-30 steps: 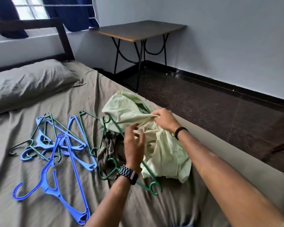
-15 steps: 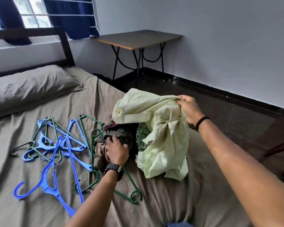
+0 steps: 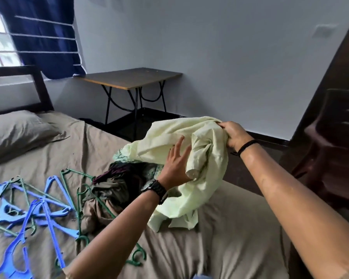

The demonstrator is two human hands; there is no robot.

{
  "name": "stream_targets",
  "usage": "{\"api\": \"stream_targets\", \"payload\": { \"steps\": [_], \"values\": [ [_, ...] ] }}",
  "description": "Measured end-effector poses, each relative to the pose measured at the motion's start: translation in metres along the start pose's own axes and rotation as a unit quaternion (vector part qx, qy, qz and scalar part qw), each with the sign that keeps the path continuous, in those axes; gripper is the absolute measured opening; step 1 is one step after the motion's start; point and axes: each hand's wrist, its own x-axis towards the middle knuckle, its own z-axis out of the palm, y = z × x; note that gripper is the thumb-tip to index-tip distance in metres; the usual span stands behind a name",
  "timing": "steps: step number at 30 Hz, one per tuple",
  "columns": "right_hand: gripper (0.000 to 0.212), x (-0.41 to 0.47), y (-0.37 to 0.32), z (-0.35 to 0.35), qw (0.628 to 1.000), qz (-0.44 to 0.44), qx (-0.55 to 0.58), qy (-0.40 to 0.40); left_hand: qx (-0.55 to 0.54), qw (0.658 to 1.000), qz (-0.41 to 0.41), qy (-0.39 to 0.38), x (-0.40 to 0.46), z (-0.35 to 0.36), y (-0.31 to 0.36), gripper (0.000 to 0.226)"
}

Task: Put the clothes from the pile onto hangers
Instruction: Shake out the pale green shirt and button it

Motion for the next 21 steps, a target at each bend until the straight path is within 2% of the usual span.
{"api": "stream_targets", "payload": {
  "steps": [2,5,6,8,10,12,14,15,17,18,19,20,21],
  "values": [
    [0.015,-0.002,-0.009,-0.021,0.999,-0.011,-0.008,0.037,-0.077,0.995,0.029,-0.058,0.010,-0.003,0.032,0.112],
    [0.024,-0.007,-0.020,-0.052,0.997,-0.012,-0.047,0.062,-0.261,0.952,0.036,-0.152,0.020,-0.018,0.076,0.109],
    [0.019,-0.016,-0.027,-0.060,0.995,-0.012,-0.061,0.073,-0.318,0.934,0.027,-0.159,0.021,-0.020,0.088,0.099],
    [0.020,-0.029,-0.038,-0.072,0.994,-0.017,-0.070,0.081,-0.425,0.894,-0.002,-0.143,0.025,-0.024,0.107,0.064],
    [0.021,-0.035,-0.048,-0.087,0.994,-0.025,-0.074,0.076,-0.475,0.875,-0.054,-0.072,0.039,-0.025,0.121,0.036],
    [0.020,-0.041,-0.057,-0.101,0.994,-0.033,-0.086,0.063,-0.470,0.876,-0.102,0.032,0.061,-0.026,0.127,0.015],
    [0.017,-0.046,-0.066,-0.115,0.976,-0.057,-0.193,0.079,-0.437,0.889,-0.115,0.068,0.085,-0.033,0.138,0.015],
    [0.020,-0.048,-0.069,-0.120,0.951,-0.068,-0.288,0.091,-0.398,0.909,-0.106,0.063,0.095,-0.039,0.146,0.022],
    [0.028,-0.059,-0.073,-0.126,0.858,-0.083,-0.494,0.113,-0.294,0.953,-0.059,0.048,0.115,-0.051,0.165,0.022],
    [0.029,-0.065,-0.074,-0.123,0.828,-0.116,-0.530,0.139,-0.239,0.969,-0.039,0.044,0.123,-0.056,0.172,0.020],
    [0.031,-0.068,-0.076,-0.123,0.810,-0.172,-0.533,0.174,-0.197,0.979,-0.019,0.048,0.132,-0.061,0.179,0.020],
    [0.032,-0.074,-0.077,-0.120,0.829,-0.221,-0.472,0.204,-0.166,0.985,-0.008,0.055,0.140,-0.063,0.184,0.021],
    [0.029,-0.081,-0.079,-0.117,0.864,-0.255,-0.378,0.215,-0.145,0.988,0.000,0.061,0.148,-0.066,0.189,0.022]
  ]
}}
